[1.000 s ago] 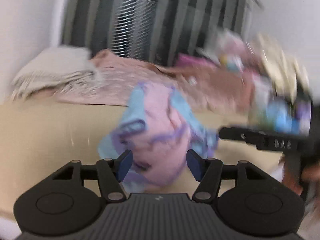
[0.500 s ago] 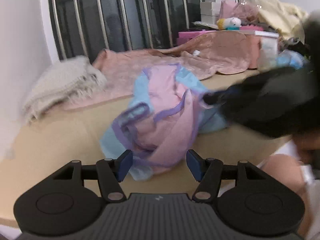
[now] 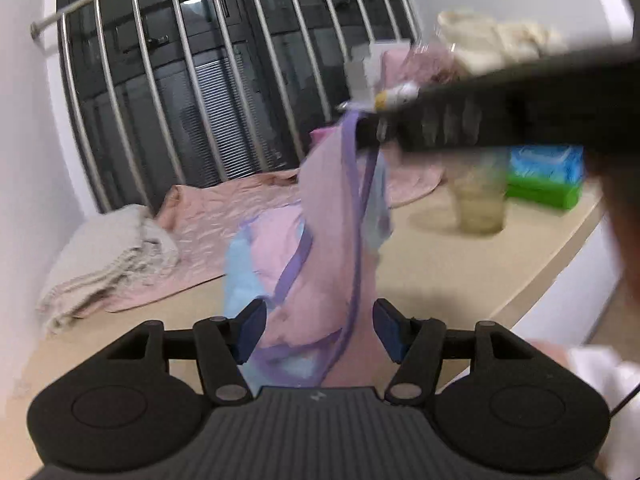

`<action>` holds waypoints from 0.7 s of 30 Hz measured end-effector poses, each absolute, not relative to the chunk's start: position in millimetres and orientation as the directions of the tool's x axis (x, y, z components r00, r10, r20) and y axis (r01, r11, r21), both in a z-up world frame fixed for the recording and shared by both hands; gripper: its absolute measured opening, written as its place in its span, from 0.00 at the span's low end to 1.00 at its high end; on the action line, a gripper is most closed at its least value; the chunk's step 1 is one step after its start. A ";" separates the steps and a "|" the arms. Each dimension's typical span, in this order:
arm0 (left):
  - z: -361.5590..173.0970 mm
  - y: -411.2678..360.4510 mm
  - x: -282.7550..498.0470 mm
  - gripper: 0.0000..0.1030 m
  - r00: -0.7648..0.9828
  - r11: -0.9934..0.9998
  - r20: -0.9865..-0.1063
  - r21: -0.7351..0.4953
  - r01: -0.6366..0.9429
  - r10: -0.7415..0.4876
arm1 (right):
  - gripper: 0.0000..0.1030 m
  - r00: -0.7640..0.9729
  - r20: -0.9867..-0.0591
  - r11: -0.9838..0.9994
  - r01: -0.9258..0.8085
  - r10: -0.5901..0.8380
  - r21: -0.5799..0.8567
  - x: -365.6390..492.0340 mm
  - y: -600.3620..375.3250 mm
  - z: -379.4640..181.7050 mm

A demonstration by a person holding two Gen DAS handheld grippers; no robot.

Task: Fold clothes
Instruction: 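Grasp the purple-trimmed hem with the right gripper while the left gripper grasps it too, then lift the garment by its hem with both grippers and shake it out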

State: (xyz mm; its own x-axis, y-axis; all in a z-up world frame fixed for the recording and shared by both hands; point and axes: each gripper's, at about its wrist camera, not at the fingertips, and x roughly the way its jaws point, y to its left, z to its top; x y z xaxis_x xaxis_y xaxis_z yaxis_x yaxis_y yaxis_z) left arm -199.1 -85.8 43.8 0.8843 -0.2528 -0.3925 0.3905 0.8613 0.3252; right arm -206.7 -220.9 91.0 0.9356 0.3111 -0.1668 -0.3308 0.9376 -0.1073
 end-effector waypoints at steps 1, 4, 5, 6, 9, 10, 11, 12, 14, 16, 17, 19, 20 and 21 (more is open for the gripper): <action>38.1 -83.7 -194.2 0.59 0.880 0.861 -0.411 0.330 0.387 -0.238 | 0.04 0.936 -0.160 0.937 -0.332 0.313 -0.109 -210.9 -221.9 91.9; 26.5 -69.6 -180.6 0.44 0.848 0.890 -0.470 0.240 0.389 -0.244 | 0.04 0.937 -0.153 0.935 -0.333 0.314 -0.124 -215.8 -224.2 93.6; 24.9 -65.3 -177.0 0.31 0.837 0.901 -0.486 0.197 0.386 -0.252 | 0.04 0.938 -0.158 0.935 -0.330 0.310 -0.126 -216.9 -225.2 92.5; 23.5 -61.9 -173.8 0.22 0.828 0.910 -0.498 0.163 0.381 -0.258 | 0.04 0.938 -0.163 0.936 -0.328 0.306 -0.127 -218.0 -226.2 91.2; 24.9 -59.4 -176.9 0.03 0.864 0.928 -0.451 0.173 0.331 -0.224 | 0.04 0.936 -0.188 0.940 -0.322 0.298 -0.116 -216.5 -230.6 84.5; 28.6 -55.9 -181.7 0.02 0.906 0.951 -0.386 0.171 0.258 -0.177 | 0.04 0.937 -0.196 0.942 -0.315 0.289 -0.117 -215.2 -231.0 81.4; 34.8 -49.6 -189.1 0.02 0.956 0.979 -0.280 0.150 0.138 -0.092 | 0.04 0.938 -0.204 0.944 -0.307 0.279 -0.120 -214.0 -231.4 78.3; 40.6 -41.3 -195.3 0.02 0.982 0.995 -0.187 0.099 0.024 -0.005 | 0.04 0.940 -0.212 0.947 -0.297 0.267 -0.126 -212.8 -231.4 74.8; 42.6 -32.4 -192.7 0.08 0.982 0.998 -0.181 0.051 -0.038 0.047 | 0.04 0.940 -0.243 0.950 -0.279 0.241 -0.137 -209.8 -229.0 64.4; 41.9 -26.9 -186.2 0.09 0.973 0.998 -0.221 0.032 -0.056 0.062 | 0.04 0.934 -0.272 0.946 -0.282 0.232 -0.162 -208.9 -221.3 52.9; 38.7 -25.8 -184.1 0.09 0.968 0.997 -0.240 0.034 -0.063 0.069 | 0.04 0.932 -0.281 0.941 -0.286 0.229 -0.183 -209.1 -215.9 47.3; 28.8 -25.0 -182.0 0.09 0.956 0.996 -0.279 0.051 -0.079 0.090 | 0.04 0.929 -0.299 0.927 -0.292 0.217 -0.234 -209.2 -204.0 35.7; 26.3 -23.3 -179.9 0.11 0.952 0.995 -0.292 0.056 -0.081 0.094 | 0.04 0.927 -0.313 0.919 -0.294 0.207 -0.262 -207.5 -198.4 28.7; 23.8 -22.0 -177.5 0.12 0.948 0.995 -0.304 0.064 -0.082 0.098 | 0.04 0.924 -0.329 0.910 -0.297 0.197 -0.289 -205.5 -193.0 21.5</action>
State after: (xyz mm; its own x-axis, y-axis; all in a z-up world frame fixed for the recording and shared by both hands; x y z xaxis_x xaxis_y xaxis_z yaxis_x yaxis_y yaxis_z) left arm -177.5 -22.0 23.8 0.9475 0.0979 -0.3042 -0.0821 0.9945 0.0645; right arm -205.5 -193.0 21.5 0.9236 0.1968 -0.3289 -0.2969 0.9101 -0.2890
